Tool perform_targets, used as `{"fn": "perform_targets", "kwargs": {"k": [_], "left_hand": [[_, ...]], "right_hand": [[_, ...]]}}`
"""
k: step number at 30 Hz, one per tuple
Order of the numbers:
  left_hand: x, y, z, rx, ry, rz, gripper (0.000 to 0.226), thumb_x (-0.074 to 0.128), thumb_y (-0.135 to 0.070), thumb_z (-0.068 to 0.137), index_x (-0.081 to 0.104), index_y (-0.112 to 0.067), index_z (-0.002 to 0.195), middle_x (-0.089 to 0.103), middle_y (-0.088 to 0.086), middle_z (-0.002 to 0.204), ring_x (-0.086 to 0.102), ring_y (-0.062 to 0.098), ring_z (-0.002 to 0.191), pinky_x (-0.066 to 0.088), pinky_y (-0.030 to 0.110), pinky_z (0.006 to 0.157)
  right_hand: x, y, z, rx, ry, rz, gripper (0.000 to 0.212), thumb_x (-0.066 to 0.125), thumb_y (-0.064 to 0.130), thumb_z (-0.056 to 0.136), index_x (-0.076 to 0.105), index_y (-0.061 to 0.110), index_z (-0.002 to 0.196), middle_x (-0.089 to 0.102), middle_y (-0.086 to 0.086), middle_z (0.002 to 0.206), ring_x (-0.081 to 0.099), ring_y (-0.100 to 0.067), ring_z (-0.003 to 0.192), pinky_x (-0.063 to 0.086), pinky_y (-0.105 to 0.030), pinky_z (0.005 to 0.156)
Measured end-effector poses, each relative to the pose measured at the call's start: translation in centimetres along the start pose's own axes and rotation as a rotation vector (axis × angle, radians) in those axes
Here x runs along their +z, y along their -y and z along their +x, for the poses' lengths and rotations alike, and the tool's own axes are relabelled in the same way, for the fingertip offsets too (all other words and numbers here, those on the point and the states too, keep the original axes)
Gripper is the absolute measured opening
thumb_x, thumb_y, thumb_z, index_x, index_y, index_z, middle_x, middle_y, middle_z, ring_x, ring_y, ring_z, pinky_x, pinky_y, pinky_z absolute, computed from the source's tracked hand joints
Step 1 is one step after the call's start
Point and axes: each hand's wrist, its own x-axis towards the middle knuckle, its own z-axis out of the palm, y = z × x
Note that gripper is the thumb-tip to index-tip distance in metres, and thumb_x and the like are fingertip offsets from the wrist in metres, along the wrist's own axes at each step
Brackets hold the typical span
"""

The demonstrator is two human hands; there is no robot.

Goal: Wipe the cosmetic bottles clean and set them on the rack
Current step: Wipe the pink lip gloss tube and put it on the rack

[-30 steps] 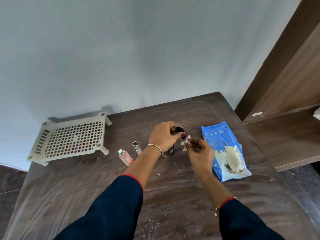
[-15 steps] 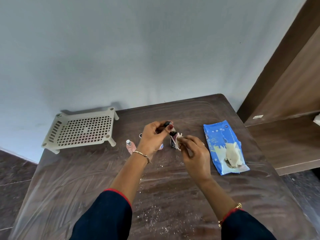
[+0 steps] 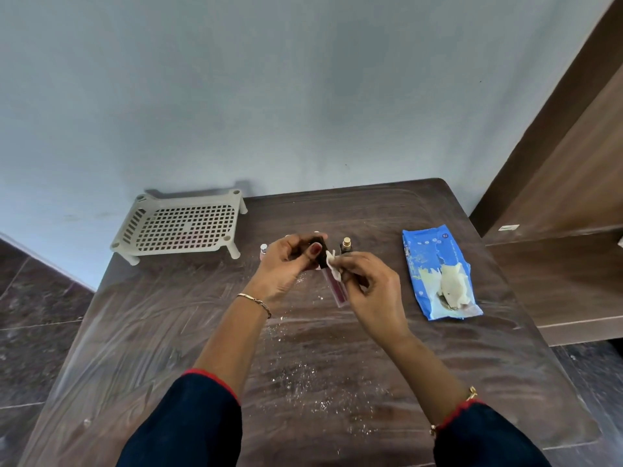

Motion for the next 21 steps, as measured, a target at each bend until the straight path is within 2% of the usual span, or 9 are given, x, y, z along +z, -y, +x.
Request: {"fn": "perform_targets", "kwargs": {"k": [3, 8, 13, 17, 21], "left_hand": [[-1.2, -0.1, -0.5, -0.012, -0.021, -0.124, 0.025, 0.062, -0.01, 0.079, 0.066, -0.005, 0.103, 0.074, 0.005, 0.093, 0.07, 0.018, 0.088, 0.057, 0.029, 0.081], [-2.3, -0.3, -1.6, -0.024, -0.001, -0.213, 0.029, 0.06, -0.008, 0.08, 0.063, -0.002, 0.108, 0.074, -0.001, 0.091, 0.069, 0.012, 0.088, 0.056, 0.025, 0.078], [-1.9, 0.4, -3.0, -0.04, 0.051, -0.207, 0.028, 0.055, 0.0, 0.087, 0.061, 0.0, 0.115, 0.071, 0.006, 0.097, 0.067, 0.017, 0.09, 0.056, 0.028, 0.08], [-2.1, 1.3, -4.0, -0.062, 0.04, -0.248, 0.033, 0.054, 0.003, 0.089, 0.059, 0.003, 0.122, 0.067, 0.013, 0.109, 0.066, 0.019, 0.096, 0.056, 0.032, 0.087], [-2.7, 2.9, -4.6, -0.055, 0.054, -0.277, 0.032, 0.06, 0.0, 0.084, 0.062, 0.001, 0.116, 0.07, 0.011, 0.102, 0.068, 0.018, 0.091, 0.057, 0.032, 0.084]], "right_hand": [[-0.3, 0.0, -2.3, 0.066, 0.049, 0.052, 0.033, 0.062, -0.014, 0.076, 0.074, 0.012, 0.094, 0.07, 0.005, 0.096, 0.066, -0.007, 0.092, 0.056, -0.03, 0.08], [0.1, 1.0, -3.5, 0.074, 0.093, 0.045, 0.028, 0.066, -0.01, 0.079, 0.074, 0.014, 0.092, 0.07, 0.008, 0.095, 0.067, -0.006, 0.09, 0.056, -0.027, 0.079], [1.4, 2.5, -1.3, 0.054, 0.061, -0.017, 0.028, 0.065, -0.007, 0.081, 0.073, 0.016, 0.096, 0.069, 0.008, 0.099, 0.065, -0.003, 0.093, 0.055, -0.026, 0.083], [2.6, 2.6, -2.3, -0.002, 0.02, -0.088, 0.026, 0.064, -0.005, 0.082, 0.073, 0.014, 0.097, 0.067, 0.008, 0.099, 0.064, -0.002, 0.094, 0.055, -0.026, 0.084], [3.7, 2.0, -3.6, -0.058, -0.031, -0.141, 0.029, 0.063, -0.009, 0.08, 0.073, 0.013, 0.096, 0.065, 0.01, 0.099, 0.062, -0.001, 0.094, 0.053, -0.021, 0.084]]}}
